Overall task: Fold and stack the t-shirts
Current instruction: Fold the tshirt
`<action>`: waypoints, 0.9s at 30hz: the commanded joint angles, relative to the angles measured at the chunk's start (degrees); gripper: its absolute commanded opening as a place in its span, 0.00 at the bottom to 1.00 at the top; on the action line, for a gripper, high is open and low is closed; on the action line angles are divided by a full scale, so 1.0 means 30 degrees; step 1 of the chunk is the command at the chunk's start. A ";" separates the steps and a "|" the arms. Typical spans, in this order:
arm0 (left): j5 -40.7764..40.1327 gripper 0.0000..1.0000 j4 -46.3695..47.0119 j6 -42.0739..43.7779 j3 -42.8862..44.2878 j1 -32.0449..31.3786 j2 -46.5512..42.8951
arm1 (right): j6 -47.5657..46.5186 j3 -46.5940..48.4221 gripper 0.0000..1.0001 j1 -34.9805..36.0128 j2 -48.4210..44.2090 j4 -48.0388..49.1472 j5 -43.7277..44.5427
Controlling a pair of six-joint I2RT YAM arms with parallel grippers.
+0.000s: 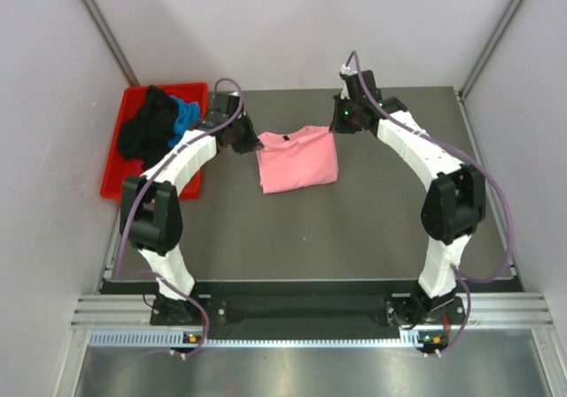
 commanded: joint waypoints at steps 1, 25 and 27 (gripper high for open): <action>0.0496 0.00 0.1690 0.0723 0.1714 0.0588 0.1414 | -0.0815 0.2362 0.00 -0.0554 0.1700 -0.0606 -0.0328; 0.1845 0.00 0.4005 0.0959 0.6608 0.2552 0.7308 | -0.0525 0.5619 0.01 -0.1668 0.6892 0.5163 -0.3817; 0.1873 0.00 0.4094 0.0988 0.7106 0.2610 0.7775 | -0.0378 0.5589 0.04 -0.1755 0.7155 0.5748 -0.4108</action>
